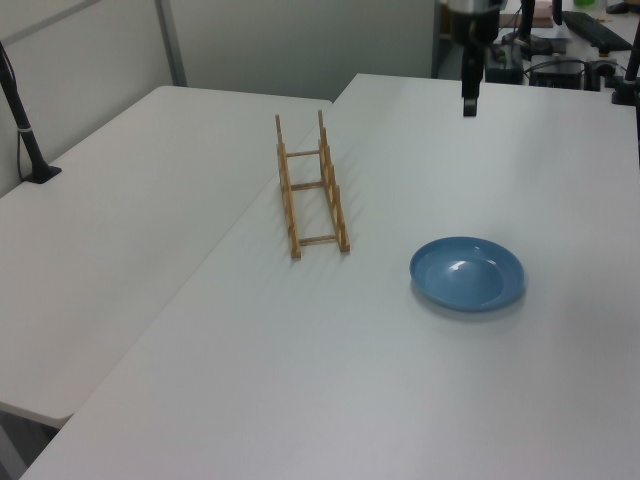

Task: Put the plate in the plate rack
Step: 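Move the gripper down over the rim of the light blue plate, then close the gripper on the plate rim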

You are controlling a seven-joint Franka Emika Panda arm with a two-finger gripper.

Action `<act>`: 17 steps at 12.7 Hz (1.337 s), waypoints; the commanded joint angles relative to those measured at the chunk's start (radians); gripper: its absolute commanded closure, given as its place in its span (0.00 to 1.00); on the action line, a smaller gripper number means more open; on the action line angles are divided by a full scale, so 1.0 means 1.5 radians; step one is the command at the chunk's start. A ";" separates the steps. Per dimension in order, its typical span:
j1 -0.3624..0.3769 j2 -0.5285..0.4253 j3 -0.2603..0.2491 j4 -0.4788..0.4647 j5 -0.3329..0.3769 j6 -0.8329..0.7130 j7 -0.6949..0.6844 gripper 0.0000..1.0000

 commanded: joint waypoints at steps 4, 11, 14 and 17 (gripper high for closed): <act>0.047 0.081 -0.001 -0.081 -0.008 0.110 -0.137 0.17; 0.094 0.191 -0.001 -0.087 -0.071 0.144 -0.140 0.59; 0.093 0.207 -0.001 -0.085 -0.092 0.149 -0.140 0.59; 0.095 0.221 -0.001 -0.082 -0.097 0.150 -0.138 0.64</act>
